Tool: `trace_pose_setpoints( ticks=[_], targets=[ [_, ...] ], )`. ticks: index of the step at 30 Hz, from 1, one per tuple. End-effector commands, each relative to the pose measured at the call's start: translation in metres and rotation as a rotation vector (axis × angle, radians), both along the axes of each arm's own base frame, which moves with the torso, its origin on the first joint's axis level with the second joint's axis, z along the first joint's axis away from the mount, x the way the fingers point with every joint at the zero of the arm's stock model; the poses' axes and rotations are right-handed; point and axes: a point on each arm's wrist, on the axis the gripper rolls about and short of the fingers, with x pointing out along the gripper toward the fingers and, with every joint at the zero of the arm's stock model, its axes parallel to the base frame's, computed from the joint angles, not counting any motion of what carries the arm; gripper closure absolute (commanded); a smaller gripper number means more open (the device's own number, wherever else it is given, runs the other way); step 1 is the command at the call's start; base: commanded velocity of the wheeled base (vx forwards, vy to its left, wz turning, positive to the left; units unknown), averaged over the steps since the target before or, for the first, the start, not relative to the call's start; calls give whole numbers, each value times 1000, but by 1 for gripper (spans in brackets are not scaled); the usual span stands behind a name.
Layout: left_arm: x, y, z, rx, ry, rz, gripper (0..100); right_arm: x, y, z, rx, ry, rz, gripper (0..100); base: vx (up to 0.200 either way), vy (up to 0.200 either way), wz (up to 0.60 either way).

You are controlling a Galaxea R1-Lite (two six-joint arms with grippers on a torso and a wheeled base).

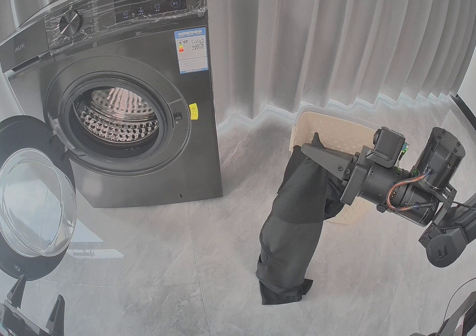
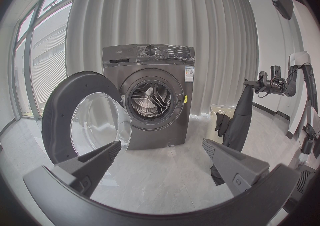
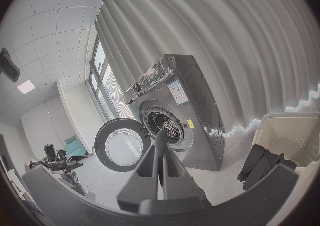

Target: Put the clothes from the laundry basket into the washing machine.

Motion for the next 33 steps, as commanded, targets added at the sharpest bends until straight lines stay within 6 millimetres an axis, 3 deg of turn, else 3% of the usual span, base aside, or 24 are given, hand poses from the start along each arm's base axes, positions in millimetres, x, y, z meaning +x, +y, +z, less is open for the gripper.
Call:
trace_pose_setpoints(
  ticks=[1,4,33],
  targets=[
    [0,0,-5,0,5,1,0,1,1,-1,0,3,-8,100,0,0,600],
    [0,0,-5,0,5,1,0,1,1,0,2,0,-6,100,0,0,600],
    [0,0,-5,0,3,1,0,0,2,0,3,-4,3,100,0,0,0]
  ],
)
